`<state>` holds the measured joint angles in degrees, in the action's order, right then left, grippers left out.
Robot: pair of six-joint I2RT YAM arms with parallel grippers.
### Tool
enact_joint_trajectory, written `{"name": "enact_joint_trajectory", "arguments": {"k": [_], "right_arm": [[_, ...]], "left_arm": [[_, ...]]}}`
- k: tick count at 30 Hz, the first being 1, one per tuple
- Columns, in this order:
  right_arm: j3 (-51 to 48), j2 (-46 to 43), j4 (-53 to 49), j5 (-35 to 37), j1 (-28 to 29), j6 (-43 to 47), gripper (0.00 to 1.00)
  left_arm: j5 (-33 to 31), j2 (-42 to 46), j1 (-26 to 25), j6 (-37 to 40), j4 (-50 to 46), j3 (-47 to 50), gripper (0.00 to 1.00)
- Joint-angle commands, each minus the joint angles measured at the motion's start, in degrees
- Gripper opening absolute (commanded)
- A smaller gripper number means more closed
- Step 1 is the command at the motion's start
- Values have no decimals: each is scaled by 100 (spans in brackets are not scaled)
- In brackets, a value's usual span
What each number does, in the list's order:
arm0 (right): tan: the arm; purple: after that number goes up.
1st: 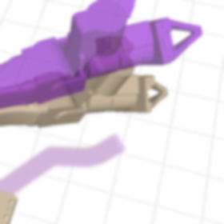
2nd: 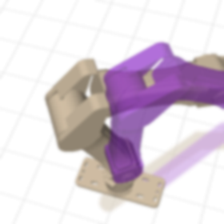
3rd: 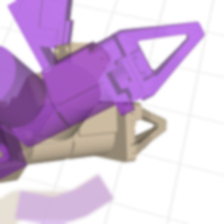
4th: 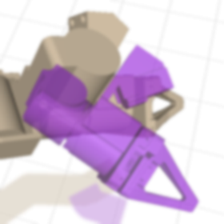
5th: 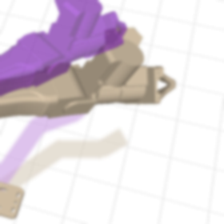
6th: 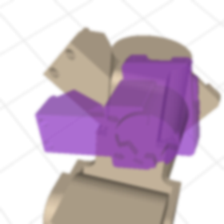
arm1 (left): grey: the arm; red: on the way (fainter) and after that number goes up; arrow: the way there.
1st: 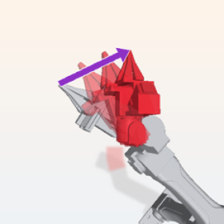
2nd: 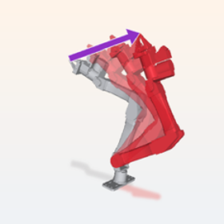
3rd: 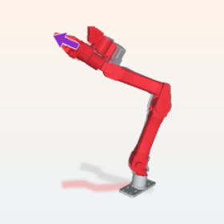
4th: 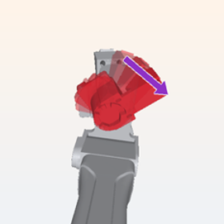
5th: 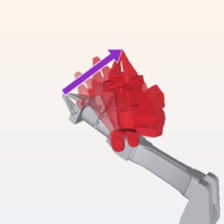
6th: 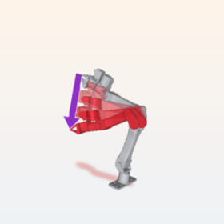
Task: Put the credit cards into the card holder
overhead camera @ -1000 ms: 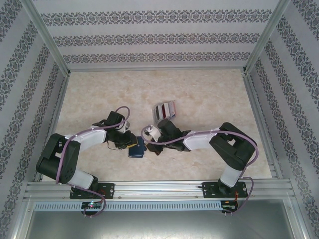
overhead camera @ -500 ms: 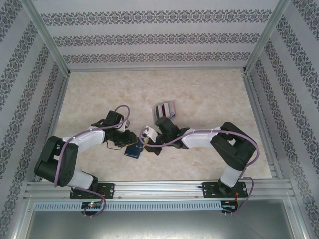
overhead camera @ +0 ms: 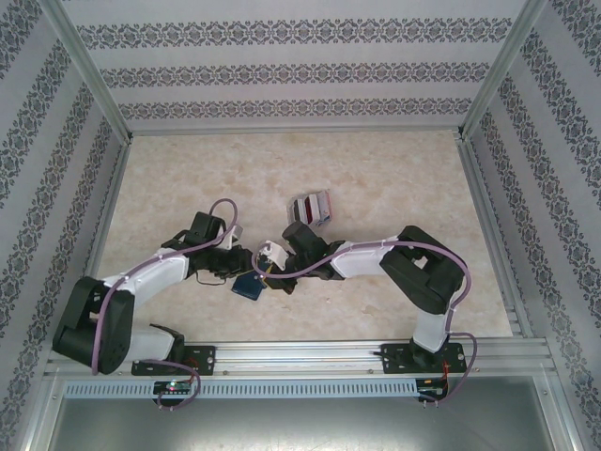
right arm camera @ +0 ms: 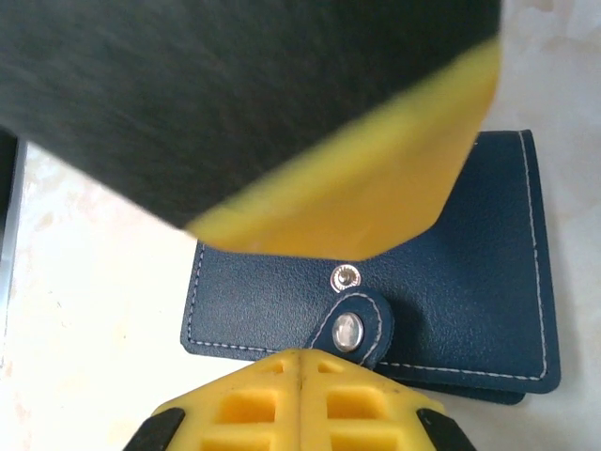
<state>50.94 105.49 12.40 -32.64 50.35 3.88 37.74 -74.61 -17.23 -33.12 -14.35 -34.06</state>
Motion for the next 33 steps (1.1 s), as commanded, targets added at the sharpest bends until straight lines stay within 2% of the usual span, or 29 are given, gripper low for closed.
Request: {"name": "enact_joint_trajectory", "arguments": {"k": [1, 6, 11, 23, 33], "right_arm": [[-178, -113, 438, -239, -83, -311, 16], [-815, -643, 1205, -286, -299, -999, 27], [-1313, -1025, 1579, -248, -511, -1370, 28], [-1489, -837, 2103, -357, -560, -1777, 34], [-1510, -829, 2107, -449, -656, -1822, 32]], "left_arm": [[-20, 135, 41, 181, -227, 17, 28], [70, -37, 21, 286, -290, -75, 32], [125, -387, -61, 333, -376, -242, 32], [302, -1123, -325, 377, -315, -581, 36], [263, -979, -424, 412, -672, -695, 15]]}}
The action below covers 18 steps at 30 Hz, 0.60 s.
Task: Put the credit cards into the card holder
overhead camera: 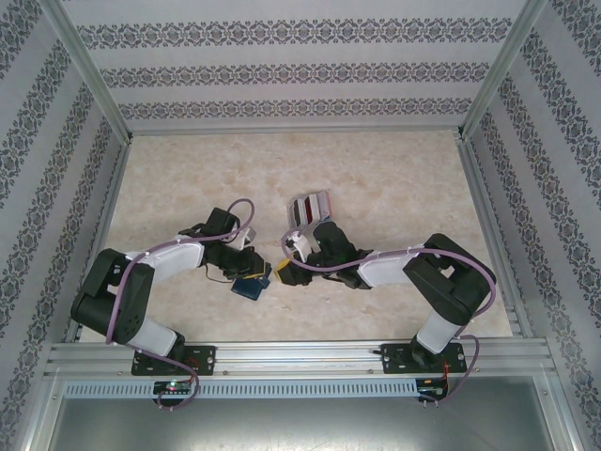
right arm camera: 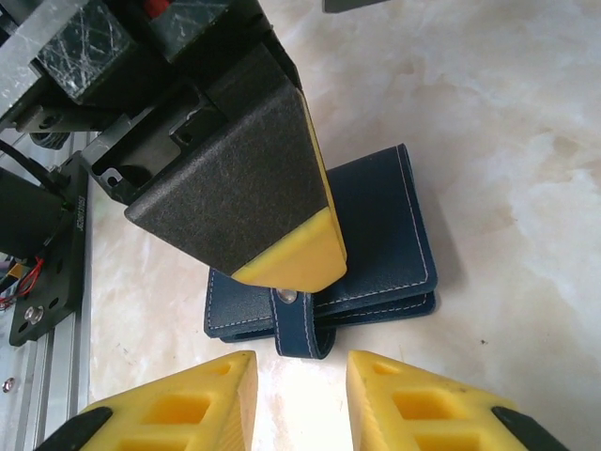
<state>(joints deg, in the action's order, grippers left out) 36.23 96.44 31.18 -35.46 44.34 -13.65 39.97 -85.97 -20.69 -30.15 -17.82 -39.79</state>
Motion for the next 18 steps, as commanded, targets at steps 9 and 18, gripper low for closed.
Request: {"name": "enact_joint_trajectory", "arguments": {"k": [9, 18], "right_arm": [[-25, 182, 306, -224, -81, -164, 32], [-63, 277, 336, -251, -80, -142, 29]], "left_arm": [[22, 274, -98, 88, -405, -20, 19], [-6, 438, -97, 80, -468, 113, 22]]}}
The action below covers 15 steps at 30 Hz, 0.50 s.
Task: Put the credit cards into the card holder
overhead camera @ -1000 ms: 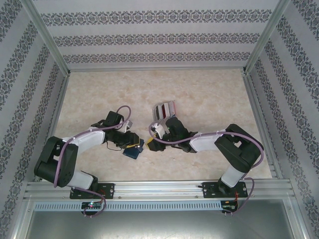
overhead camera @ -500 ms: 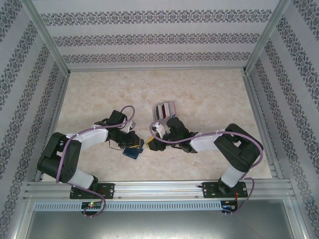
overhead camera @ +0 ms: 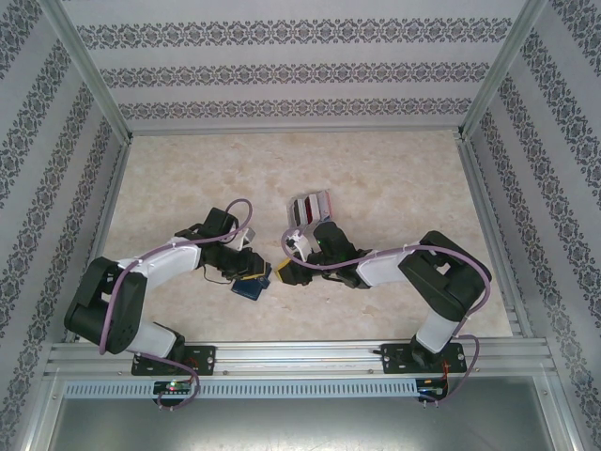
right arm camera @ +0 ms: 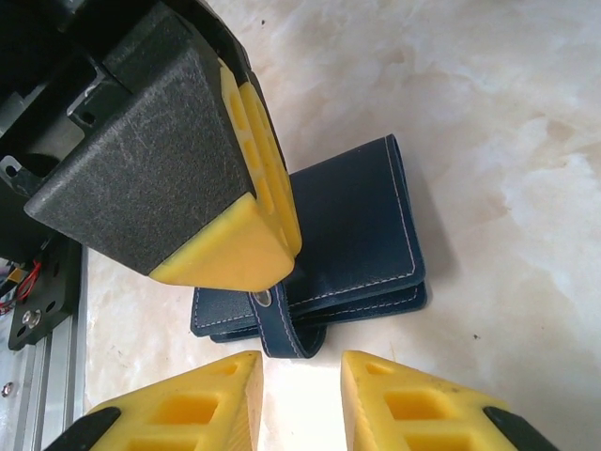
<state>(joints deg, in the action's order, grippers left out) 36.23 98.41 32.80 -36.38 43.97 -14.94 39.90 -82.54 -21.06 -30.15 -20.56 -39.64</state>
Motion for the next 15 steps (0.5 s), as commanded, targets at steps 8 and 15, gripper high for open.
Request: {"name": "enact_joint_trajectory", "arguments": {"k": [8, 15], "right_arm": [[-81, 101, 201, -194, -44, 8, 29], [-131, 106, 261, -39, -51, -142, 30]], "left_arm": [[-31, -225, -96, 124, -209, -12, 20], [-41, -154, -122, 117, -265, -10, 13]]}}
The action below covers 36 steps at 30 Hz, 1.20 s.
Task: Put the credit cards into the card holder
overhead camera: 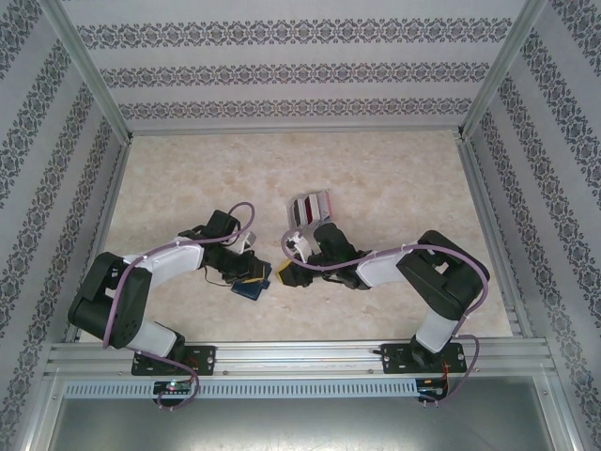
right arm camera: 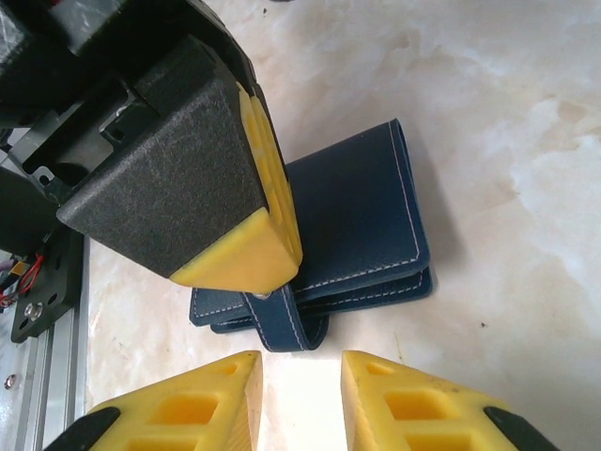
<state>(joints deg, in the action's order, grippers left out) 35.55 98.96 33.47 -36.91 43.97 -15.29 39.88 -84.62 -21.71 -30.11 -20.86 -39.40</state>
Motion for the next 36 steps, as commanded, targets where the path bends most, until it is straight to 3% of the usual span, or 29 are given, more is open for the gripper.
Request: {"name": "enact_joint_trajectory", "arguments": {"k": [1, 6, 10, 15, 29, 36], "right_arm": [[-13, 45, 128, 80, -55, -214, 29], [249, 73, 24, 615, 24, -1678, 37], [336, 166, 118, 835, 82, -3600, 32], [405, 425, 321, 1144, 374, -4785, 35], [820, 1350, 1089, 1011, 437, -5187, 33], [849, 1426, 1017, 911, 374, -5173, 3]], "left_arm": [[-40, 89, -54, 106, -226, -26, 11], [-33, 114, -58, 102, -221, -12, 0], [-51, 84, -60, 37, -161, -2, 0], [28, 98, -56, -77, -10, -37, 0], [-51, 55, -59, -12, -101, -75, 0], [-302, 187, -26, -148, -140, -85, 0]]}}
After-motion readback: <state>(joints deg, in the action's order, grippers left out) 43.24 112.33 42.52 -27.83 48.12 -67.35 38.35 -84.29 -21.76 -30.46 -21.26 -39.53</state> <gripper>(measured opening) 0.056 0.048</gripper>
